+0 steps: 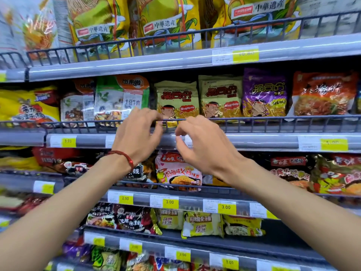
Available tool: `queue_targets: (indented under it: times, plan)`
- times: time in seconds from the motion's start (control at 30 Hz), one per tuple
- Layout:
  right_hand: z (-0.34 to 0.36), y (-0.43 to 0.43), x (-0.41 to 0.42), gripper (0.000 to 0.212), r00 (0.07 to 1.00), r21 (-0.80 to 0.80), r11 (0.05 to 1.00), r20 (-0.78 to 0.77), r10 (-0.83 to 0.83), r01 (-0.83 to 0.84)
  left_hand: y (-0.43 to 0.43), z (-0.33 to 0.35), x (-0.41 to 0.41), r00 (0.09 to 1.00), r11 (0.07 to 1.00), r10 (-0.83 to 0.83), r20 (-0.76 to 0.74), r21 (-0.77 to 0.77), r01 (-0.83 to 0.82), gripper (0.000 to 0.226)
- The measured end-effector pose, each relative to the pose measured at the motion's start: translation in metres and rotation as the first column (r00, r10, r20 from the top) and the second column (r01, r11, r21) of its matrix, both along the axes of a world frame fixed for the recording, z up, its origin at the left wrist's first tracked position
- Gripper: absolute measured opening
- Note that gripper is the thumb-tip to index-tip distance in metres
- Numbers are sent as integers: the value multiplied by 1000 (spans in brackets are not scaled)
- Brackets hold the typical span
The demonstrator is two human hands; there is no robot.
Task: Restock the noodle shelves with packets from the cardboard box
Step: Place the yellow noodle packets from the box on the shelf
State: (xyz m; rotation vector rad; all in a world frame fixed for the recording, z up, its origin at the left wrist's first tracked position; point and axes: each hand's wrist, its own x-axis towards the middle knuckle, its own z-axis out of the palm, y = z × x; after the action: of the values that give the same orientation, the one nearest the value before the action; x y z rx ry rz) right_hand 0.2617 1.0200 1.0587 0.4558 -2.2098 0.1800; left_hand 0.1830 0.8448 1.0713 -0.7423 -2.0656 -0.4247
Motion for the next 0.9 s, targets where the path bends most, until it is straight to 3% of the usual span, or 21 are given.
queue_targets:
  times: [0.37,0.7,0.9]
  plan:
    - [-71,-125,17,23,993,72,997,117,-26,17,-142,-80,58,982,949,190,2,-257,-183,23]
    - [-184,-310,31,23,947,-55,999,322,18,-1,-335,-182,91,954,894,255,156,-413,-171,17]
    - [-244,-394,15,24,888,-27,1000,459,12,0,-422,-241,79,917,863,316,244,-475,-171,17]
